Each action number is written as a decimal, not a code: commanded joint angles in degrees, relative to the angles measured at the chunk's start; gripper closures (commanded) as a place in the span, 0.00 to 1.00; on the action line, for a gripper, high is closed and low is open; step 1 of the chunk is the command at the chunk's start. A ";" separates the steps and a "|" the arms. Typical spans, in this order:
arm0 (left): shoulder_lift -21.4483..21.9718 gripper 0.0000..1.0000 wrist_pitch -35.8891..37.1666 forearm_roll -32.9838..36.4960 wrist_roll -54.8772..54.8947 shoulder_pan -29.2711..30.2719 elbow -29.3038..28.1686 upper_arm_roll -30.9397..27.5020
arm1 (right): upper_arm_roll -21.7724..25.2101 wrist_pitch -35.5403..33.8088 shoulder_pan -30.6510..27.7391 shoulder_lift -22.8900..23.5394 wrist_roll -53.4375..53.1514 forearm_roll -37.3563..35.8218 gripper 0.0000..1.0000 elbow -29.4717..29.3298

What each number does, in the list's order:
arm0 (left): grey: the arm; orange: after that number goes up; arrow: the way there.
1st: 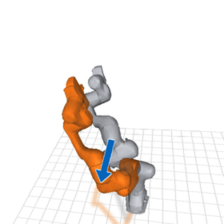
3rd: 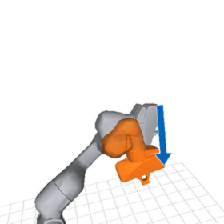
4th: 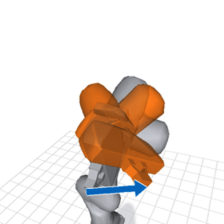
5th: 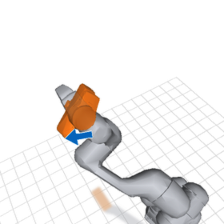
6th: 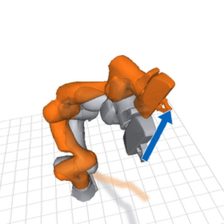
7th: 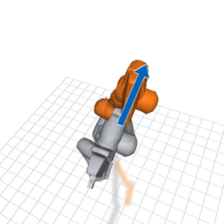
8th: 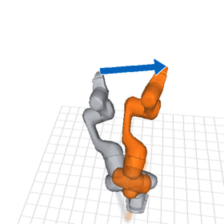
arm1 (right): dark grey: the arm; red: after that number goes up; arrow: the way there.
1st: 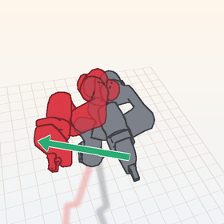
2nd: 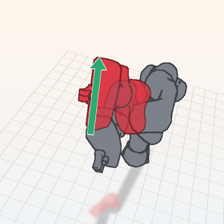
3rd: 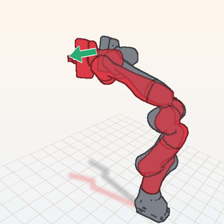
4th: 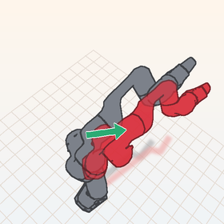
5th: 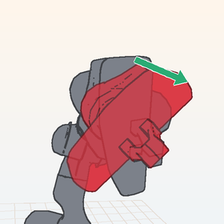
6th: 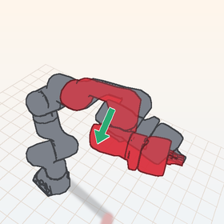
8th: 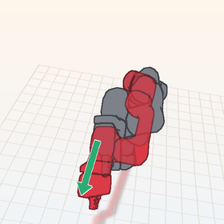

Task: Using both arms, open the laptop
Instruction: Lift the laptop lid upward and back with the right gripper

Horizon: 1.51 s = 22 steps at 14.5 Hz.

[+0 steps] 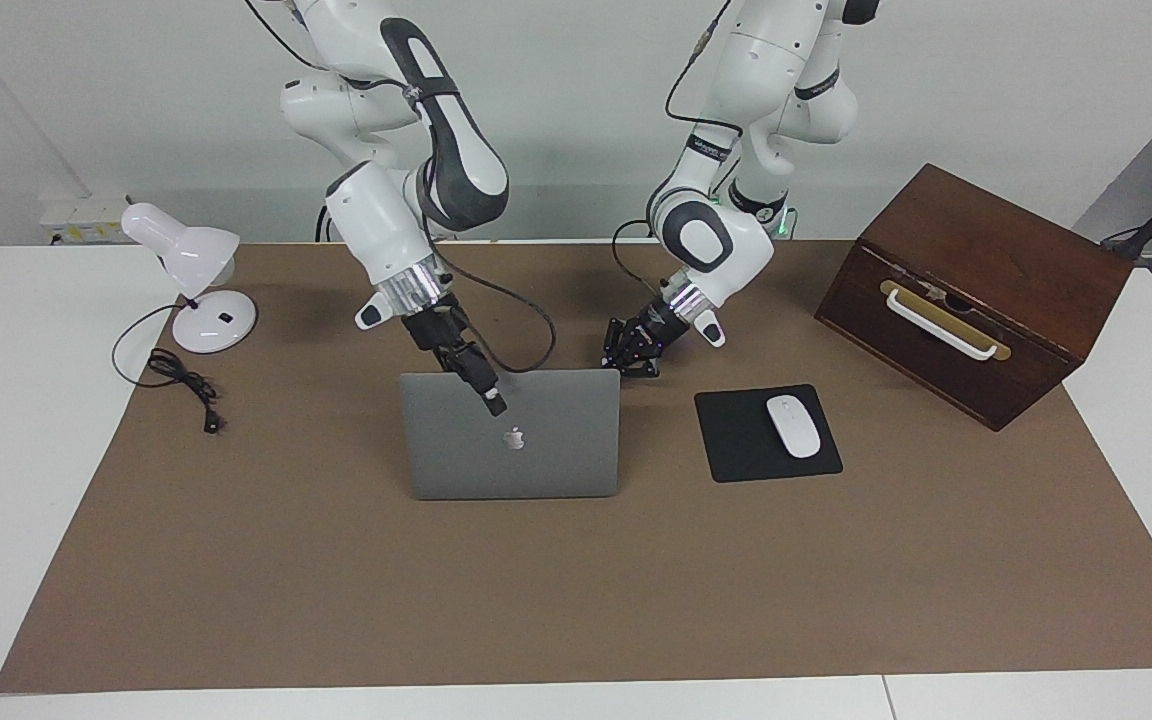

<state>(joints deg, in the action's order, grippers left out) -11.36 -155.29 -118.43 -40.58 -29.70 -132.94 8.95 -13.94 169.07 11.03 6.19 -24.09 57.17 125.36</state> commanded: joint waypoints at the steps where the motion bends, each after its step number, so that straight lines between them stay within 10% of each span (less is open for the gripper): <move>1: -2.61 1.00 -1.07 -1.63 1.73 -0.89 1.45 -0.69 | 1.28 -2.78 -0.92 1.28 2.20 -1.18 0.00 -3.45; 22: -2.61 1.00 -1.07 -1.63 1.82 -0.97 1.45 -0.69 | 8.40 -12.18 -1.18 4.70 2.64 -15.07 0.00 -14.97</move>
<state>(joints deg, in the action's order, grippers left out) -11.36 -155.29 -118.43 -40.57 -29.70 -132.94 8.95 -5.57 159.14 10.79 9.16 -22.68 43.54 113.25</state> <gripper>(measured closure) 0.991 0.000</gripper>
